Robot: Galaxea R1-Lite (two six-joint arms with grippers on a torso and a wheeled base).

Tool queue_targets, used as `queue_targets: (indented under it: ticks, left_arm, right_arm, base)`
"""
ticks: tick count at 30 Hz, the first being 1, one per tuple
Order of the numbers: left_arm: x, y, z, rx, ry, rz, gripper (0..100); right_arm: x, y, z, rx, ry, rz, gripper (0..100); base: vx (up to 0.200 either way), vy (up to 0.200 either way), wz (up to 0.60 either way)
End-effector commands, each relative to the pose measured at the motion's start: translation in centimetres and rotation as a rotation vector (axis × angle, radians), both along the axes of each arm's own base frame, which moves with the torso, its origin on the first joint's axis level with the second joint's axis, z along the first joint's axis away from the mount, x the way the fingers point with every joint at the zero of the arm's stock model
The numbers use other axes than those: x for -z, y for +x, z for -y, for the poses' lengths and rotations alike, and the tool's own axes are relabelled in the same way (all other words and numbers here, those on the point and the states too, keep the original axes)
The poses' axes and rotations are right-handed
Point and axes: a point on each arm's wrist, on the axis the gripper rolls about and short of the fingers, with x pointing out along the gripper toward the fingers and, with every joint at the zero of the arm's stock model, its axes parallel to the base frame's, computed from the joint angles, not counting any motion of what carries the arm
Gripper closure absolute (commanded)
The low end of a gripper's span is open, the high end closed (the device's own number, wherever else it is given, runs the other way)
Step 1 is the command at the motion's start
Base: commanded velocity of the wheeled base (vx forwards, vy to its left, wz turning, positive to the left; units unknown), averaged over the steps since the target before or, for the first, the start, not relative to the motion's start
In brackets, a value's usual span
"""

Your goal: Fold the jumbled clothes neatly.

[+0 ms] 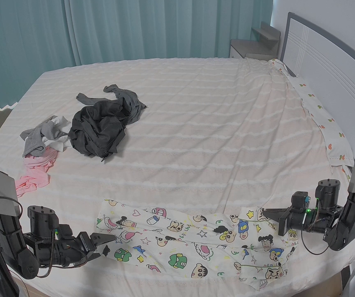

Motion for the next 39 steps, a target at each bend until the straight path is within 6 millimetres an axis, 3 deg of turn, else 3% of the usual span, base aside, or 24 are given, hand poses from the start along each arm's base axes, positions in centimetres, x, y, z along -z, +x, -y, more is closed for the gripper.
queue_targets:
  ticks: [1, 6, 7, 19, 24, 30, 34, 39]
  left_arm:
    - [0.1, -0.3, 0.0, -0.001, 0.001, -0.012, 0]
    - [0.1, -0.3, 0.0, -0.001, 0.002, -0.015, 0]
    - [0.1, -0.3, 0.0, -0.001, 0.001, -0.013, 0]
    - [0.1, -0.3, 0.0, 0.001, 0.002, -0.015, 0]
    - [0.1, -0.3, 0.1, 0.005, 0.002, -0.015, 0]
    - [0.1, -0.3, 0.1, 0.004, 0.003, -0.015, 0]
    - [0.1, -0.3, 0.1, 0.004, 0.003, -0.015, 0]
    - [0.1, -0.3, 0.1, 0.004, 0.003, -0.015, 0]
  right_arm:
    - [1.5, 1.3, 0.1, 0.023, -0.013, -0.028, 100]
    - [2.0, 1.5, 0.1, 0.046, -0.027, -0.039, 100]
    - [2.0, 1.7, 0.2, 0.053, -0.027, -0.035, 0]
    - [0.6, 2.2, 2.0, 0.162, 0.004, 0.001, 0]
    - [-1.2, 0.4, -0.4, 0.138, 0.142, -0.067, 0]
    - [-1.3, -1.2, -3.1, 0.094, 0.249, -0.184, 0]
    - [0.5, -1.3, -3.7, 0.115, 0.267, -0.295, 0]
    - [2.6, -0.8, -2.3, 0.184, 0.259, -0.352, 0]
  base:
    - [0.0, 0.0, 0.0]
    - [0.0, 0.0, 0.0]
    - [0.0, 0.0, 0.0]
    - [0.0, 0.0, 0.0]
    - [0.0, 0.0, 0.0]
    - [0.0, 0.0, 0.0]
    - [0.0, 0.0, 0.0]
    - [0.0, 0.0, 0.0]
